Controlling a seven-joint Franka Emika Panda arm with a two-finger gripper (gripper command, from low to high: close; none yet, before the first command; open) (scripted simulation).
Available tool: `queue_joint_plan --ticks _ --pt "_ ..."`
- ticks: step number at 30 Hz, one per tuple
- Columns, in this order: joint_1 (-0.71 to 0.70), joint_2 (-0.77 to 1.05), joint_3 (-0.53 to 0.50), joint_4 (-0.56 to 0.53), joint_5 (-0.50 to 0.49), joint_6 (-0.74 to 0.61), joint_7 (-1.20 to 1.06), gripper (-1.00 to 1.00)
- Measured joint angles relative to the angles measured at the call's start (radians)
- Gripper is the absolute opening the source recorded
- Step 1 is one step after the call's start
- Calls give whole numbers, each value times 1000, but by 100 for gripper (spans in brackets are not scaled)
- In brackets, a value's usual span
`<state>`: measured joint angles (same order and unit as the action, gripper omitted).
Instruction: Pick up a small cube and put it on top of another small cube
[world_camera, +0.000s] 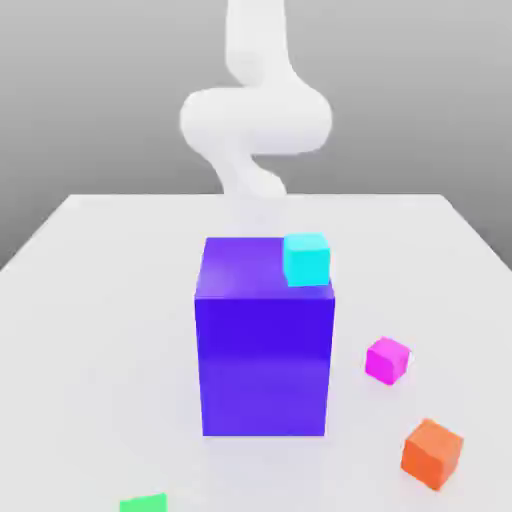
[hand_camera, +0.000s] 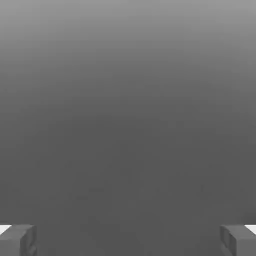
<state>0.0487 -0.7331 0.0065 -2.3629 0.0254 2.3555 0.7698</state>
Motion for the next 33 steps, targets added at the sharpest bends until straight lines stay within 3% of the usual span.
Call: queue_joint_plan --ticks 10,18,23,26,29,30,33 --pt "225 319 81 -283 96 257 -125 0" --pt "369 561 193 -502 108 457 -173 0" --pt "393 722 238 -586 -3 589 -115 0" --pt "451 830 151 -570 -124 676 -34 0" --pt "561 937 32 -551 -171 764 3 0" --pt "589 970 5 -546 -175 791 9 -100" --pt "589 970 5 -546 -176 791 10 -100"
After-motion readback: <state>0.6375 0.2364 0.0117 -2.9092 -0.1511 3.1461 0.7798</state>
